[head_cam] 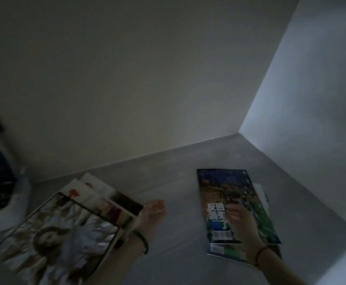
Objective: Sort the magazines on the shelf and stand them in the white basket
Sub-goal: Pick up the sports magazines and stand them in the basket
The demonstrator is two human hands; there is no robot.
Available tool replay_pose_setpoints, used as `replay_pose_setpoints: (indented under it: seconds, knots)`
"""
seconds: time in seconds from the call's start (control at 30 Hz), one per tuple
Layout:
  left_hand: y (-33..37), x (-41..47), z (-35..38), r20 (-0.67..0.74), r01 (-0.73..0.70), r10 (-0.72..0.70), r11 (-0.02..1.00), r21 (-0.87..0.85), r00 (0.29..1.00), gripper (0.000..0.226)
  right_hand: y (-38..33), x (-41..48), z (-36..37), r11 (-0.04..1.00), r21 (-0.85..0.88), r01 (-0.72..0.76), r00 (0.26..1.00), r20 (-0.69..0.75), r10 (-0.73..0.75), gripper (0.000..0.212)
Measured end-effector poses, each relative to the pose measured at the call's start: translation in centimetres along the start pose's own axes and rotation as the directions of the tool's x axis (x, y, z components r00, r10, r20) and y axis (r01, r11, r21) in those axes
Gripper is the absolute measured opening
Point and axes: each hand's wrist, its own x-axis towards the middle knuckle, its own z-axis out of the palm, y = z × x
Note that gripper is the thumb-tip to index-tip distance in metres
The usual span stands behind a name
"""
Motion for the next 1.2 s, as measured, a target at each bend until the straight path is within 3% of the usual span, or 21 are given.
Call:
replay_pose_setpoints:
  seconds: [0.07, 0.13, 0.23, 0.37, 0.47, 0.57, 0.7, 0.77, 0.8, 0.9, 0.97, 1.03, 1.07, 1.13, 1.2]
  knots:
    - [-0.5, 0.5, 3.7, 0.032, 0.139, -0.137, 0.987, -0.085, 0.99, 0.033, 1.9, 1.5, -2.6, 0.993, -0.11, -0.053, 0.997, -0.052, 0.048, 0.02]
    - [-1.3, 1.0, 7.1, 0.078, 0.249, -0.241, 0.961, -0.121, 0.967, 0.048, 3.4, 2.8, -4.5, 0.977, -0.211, -0.012, 0.998, -0.057, 0.0, 0.03]
    - [-1.5, 1.7, 10.9, 0.108, 0.392, -0.378, 0.899, -0.194, 0.919, 0.059, 4.9, 4.6, -6.4, 0.944, -0.331, 0.015, 0.999, 0.038, -0.002, 0.057]
    - [-1.4, 2.9, 14.3, 0.148, 0.476, -0.454, 0.812, -0.338, 0.879, 0.057, 7.1, 5.7, -6.5, 0.742, -0.664, 0.097, 0.981, 0.188, 0.04, 0.084]
    - [-0.6, 2.9, 14.8, 0.187, 0.416, -0.375, 0.861, -0.292, 0.908, 0.015, 8.3, 5.4, -5.5, 0.658, -0.741, 0.136, 0.989, 0.146, -0.04, 0.083]
    - [0.2, 3.3, 14.7, 0.172, 0.345, -0.337, 0.938, -0.022, 0.926, 0.019, 8.3, 4.9, -5.5, 0.613, -0.777, 0.145, 0.988, 0.143, -0.052, 0.086]
    - [1.4, 4.1, 16.1, 0.153, 0.208, -0.233, 0.965, 0.163, 0.96, 0.027, 7.5, 3.8, -4.9, 0.633, -0.76, 0.145, 0.989, 0.108, -0.096, 0.13]
    - [1.4, 4.1, 16.8, 0.143, 0.13, -0.162, 0.968, 0.215, 0.976, 0.025, 7.4, 3.3, -5.0, 0.553, -0.821, 0.144, 0.986, 0.167, -0.008, 0.139]
    - [1.2, 3.9, 16.9, 0.151, 0.095, -0.135, 0.964, 0.248, 0.979, 0.011, 7.4, 3.1, -5.1, 0.517, -0.841, 0.16, 0.975, 0.215, 0.048, 0.135]
    - [0.7, 3.7, 16.1, 0.147, 0.033, -0.08, 0.954, 0.299, 0.986, 0.015, 6.6, 2.4, -4.9, 0.519, -0.84, 0.156, 0.952, 0.268, 0.147, 0.103]
    - [1.2, 3.0, 14.8, 0.134, -0.002, -0.029, 0.974, 0.226, 0.991, 0.01, 5.3, 2.0, -4.1, 0.668, -0.736, 0.108, 0.986, 0.166, 0.023, 0.082]
    - [1.8, 2.3, 12.8, 0.056, -0.022, 0.015, 0.992, 0.12, 0.998, 0.025, 3.5, 2.1, -3.7, 0.931, -0.363, 0.03, 0.999, 0.034, -0.019, 0.072]
    - [2.1, 1.9, 11.4, 0.003, -0.028, 0.028, 0.997, 0.066, 1.0, 0.029, 2.3, 2.4, -3.6, 0.991, -0.132, -0.009, 1.0, 0.012, 0.011, 0.07]
    - [2.6, 1.1, 7.9, -0.062, -0.041, 0.035, 0.995, -0.088, 0.997, 0.028, -0.7, 2.6, -3.2, 0.989, 0.144, -0.02, 0.998, 0.057, 0.012, 0.056]
    - [3.4, -0.2, 3.8, -0.071, -0.108, 0.094, 0.968, -0.226, 0.993, 0.021, -4.0, 2.4, -1.8, 0.973, 0.229, -0.025, 0.987, 0.163, -0.013, 0.021]
